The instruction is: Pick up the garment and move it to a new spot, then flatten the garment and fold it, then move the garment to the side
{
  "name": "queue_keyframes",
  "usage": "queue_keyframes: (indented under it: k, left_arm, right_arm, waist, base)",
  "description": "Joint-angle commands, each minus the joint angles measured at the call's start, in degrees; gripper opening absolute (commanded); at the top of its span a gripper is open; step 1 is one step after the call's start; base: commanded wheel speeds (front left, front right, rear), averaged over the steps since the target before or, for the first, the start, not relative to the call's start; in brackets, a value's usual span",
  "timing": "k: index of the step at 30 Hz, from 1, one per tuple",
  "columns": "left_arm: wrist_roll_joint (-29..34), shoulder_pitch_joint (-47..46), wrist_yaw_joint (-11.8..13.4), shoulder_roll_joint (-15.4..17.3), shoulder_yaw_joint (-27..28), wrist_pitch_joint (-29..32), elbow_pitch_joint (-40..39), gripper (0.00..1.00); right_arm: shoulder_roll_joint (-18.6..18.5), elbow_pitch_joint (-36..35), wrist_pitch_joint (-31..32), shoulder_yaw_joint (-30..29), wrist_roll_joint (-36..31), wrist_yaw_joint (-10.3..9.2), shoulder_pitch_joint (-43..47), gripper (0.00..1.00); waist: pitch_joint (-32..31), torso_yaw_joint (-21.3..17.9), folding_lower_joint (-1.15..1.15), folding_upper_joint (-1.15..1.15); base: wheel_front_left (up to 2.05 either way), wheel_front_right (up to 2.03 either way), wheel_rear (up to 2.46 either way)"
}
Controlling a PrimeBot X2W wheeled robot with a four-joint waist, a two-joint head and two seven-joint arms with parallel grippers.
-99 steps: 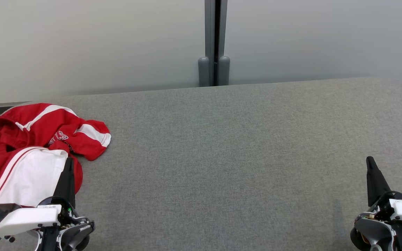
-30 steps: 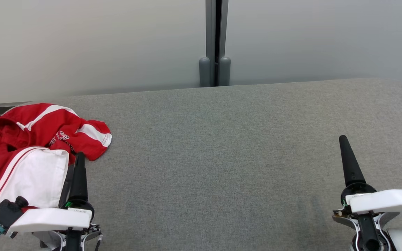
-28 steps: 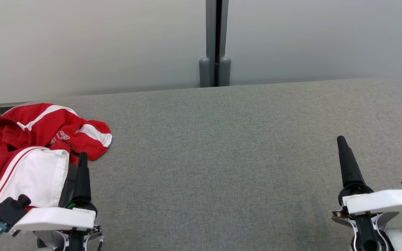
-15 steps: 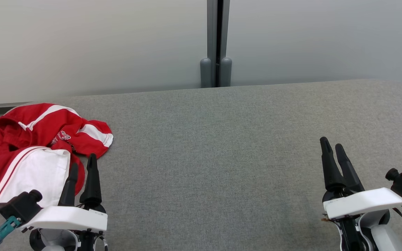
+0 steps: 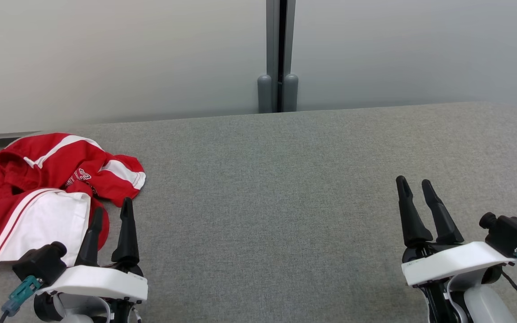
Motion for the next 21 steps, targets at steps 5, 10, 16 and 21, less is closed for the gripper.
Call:
queue_keyframes:
  k: [5, 10, 16, 21]
  left_arm:
    - [3.93, -0.51, 0.5, 0.36, -0.35, -1.09, -0.71, 1.0]
    - [6.67, -0.34, 0.71, 0.35, -0.64, -1.83, -0.73, 1.0]
    - [9.39, -0.19, 0.81, 0.34, -0.62, -2.64, -0.97, 1.0]
    - [10.93, -0.14, 0.54, 0.32, -0.68, -3.2, -1.09, 1.0]
  right_arm:
    - [-0.46, -0.52, -1.2, 0.43, -3.87, 0.02, -1.45, 1.0]
    - [-0.35, -0.4, -1.94, 0.71, -6.57, 0.02, -1.52, 1.0]
    - [-0.48, -0.55, -2.77, 1.35, -9.42, 0.02, -1.87, 1.0]
    - [-0.63, -0.58, -3.29, 1.83, -10.99, 0.02, -1.96, 1.0]
  waist:
    - [0.01, 0.1, 0.0, 0.0]
    - [0.0, 0.14, 0.0, 0.0]
    - [0.01, 0.06, 0.0, 0.0]
    - [0.06, 0.03, 0.0, 0.0]
  base:
    - [0.0, 0.0, 0.0]
    - [0.0, 0.0, 0.0]
    - [0.0, 0.0, 0.0]
    - [0.0, 0.0, 0.0]
